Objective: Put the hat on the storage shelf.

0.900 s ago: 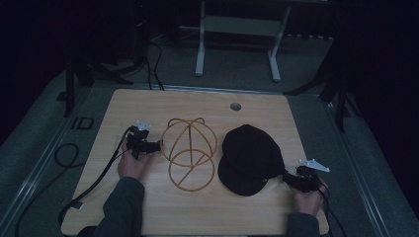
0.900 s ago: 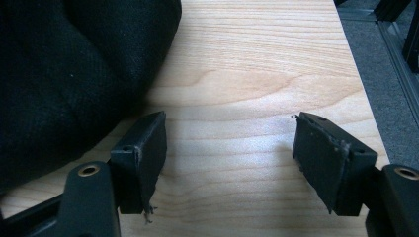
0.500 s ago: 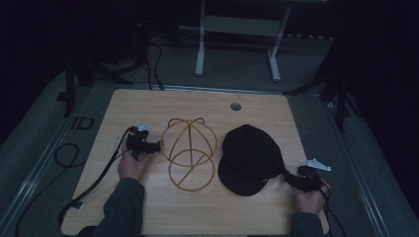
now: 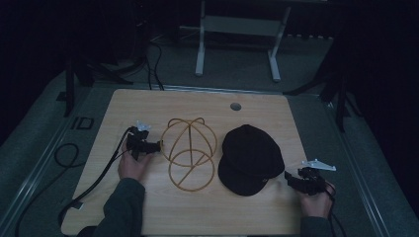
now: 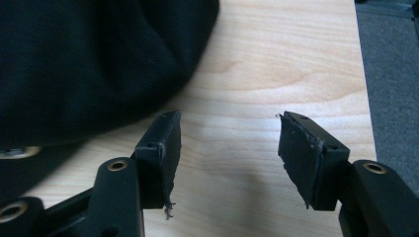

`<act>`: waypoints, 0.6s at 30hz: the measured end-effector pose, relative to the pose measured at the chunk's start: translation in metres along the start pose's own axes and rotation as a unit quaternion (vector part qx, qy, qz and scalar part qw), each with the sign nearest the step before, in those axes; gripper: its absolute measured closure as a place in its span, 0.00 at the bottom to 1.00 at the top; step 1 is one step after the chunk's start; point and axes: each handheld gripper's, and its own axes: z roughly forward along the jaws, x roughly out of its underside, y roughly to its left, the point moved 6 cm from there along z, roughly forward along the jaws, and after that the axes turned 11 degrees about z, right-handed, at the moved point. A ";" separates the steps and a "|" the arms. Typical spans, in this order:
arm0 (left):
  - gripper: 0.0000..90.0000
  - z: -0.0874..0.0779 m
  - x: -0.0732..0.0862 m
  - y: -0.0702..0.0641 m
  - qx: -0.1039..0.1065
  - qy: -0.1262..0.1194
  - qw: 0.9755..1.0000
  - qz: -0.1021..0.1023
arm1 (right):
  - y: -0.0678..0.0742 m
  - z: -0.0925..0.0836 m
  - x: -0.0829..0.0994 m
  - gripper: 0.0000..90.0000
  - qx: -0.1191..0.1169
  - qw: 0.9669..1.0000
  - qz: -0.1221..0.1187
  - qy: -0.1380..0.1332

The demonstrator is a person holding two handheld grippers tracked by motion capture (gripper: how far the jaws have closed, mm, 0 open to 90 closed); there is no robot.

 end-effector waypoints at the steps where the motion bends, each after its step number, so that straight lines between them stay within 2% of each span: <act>1: 0.16 0.000 0.000 0.000 0.000 0.000 1.000 0.000 | 0.003 -0.003 -0.001 0.46 -0.003 1.000 -0.005 -0.001; 8: 0.16 0.000 0.000 0.000 0.000 0.000 1.000 0.000 | 0.023 -0.015 -0.008 0.48 -0.010 0.998 -0.060 0.015; 13: 0.16 0.000 0.000 0.000 0.000 0.000 1.000 0.000 | 0.035 -0.023 -0.014 0.48 -0.021 0.996 -0.082 0.015; 14: 0.16 0.000 0.000 0.000 0.000 -0.001 1.000 -0.001 | 0.043 -0.026 -0.017 0.47 -0.028 0.995 -0.099 0.017; 18: 0.16 0.000 0.000 0.000 0.000 -0.001 1.000 -0.001 | 0.059 -0.030 -0.023 0.46 -0.039 0.991 -0.124 0.019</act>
